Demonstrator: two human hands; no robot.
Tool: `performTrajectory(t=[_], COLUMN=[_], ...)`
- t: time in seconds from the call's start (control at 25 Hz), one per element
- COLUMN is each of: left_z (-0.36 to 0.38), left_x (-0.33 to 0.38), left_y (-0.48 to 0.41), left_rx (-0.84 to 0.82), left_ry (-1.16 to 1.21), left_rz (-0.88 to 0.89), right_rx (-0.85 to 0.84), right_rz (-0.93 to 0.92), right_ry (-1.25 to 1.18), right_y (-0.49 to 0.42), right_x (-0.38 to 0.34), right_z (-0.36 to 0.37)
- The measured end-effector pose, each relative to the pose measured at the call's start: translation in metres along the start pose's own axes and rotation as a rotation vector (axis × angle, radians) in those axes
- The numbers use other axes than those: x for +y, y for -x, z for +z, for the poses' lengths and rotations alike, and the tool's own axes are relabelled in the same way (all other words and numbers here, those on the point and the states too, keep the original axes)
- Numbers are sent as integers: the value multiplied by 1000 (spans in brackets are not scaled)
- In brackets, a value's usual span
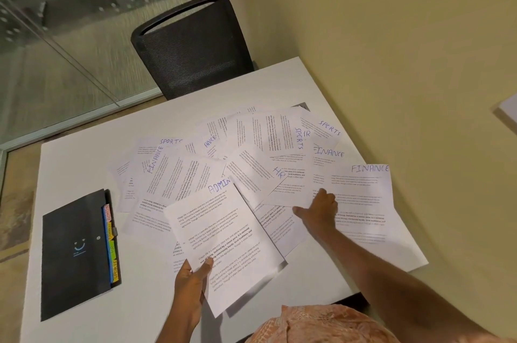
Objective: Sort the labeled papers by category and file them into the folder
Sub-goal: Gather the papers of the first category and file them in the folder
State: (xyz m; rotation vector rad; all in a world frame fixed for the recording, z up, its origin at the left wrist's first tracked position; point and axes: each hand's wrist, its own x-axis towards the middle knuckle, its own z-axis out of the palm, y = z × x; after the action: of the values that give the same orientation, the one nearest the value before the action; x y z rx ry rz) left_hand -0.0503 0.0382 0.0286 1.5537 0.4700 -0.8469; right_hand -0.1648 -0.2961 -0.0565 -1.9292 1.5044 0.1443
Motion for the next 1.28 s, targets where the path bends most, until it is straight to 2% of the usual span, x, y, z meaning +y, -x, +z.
performTrajectory(t=[0.12, 0.28, 0.44, 0.6, 0.88, 1.0, 1.12, 1.28], left_z=[-2, -6, -6, -5, -8, -7, -4, -6], left_x=[-1, -3, -5, -2, -1, -1, 0, -2], left_y=[-3, -8, -9, -12, -18, -16, -13, -14], left_rx=[15, 26, 37, 48, 60, 56, 54, 51], left_ry=[20, 51, 71, 69, 92, 76, 114, 146], left_rz=[1, 0, -12, -26, -19, -11, 2, 5], right_rx=[35, 96, 66, 78, 160, 175, 157, 155], right_rz=[223, 274, 237, 202, -157, -243, -231, -115], right_ry=[98, 132, 129, -130, -283, -322, -372, -435], right_y=[-6, -14, -15, -16, -11, -8, -8, -14], right_x=[-32, -47, -53, -57, -86, -106, -111, -95], right_z=[13, 27, 30, 22, -2, -8, -16, -42])
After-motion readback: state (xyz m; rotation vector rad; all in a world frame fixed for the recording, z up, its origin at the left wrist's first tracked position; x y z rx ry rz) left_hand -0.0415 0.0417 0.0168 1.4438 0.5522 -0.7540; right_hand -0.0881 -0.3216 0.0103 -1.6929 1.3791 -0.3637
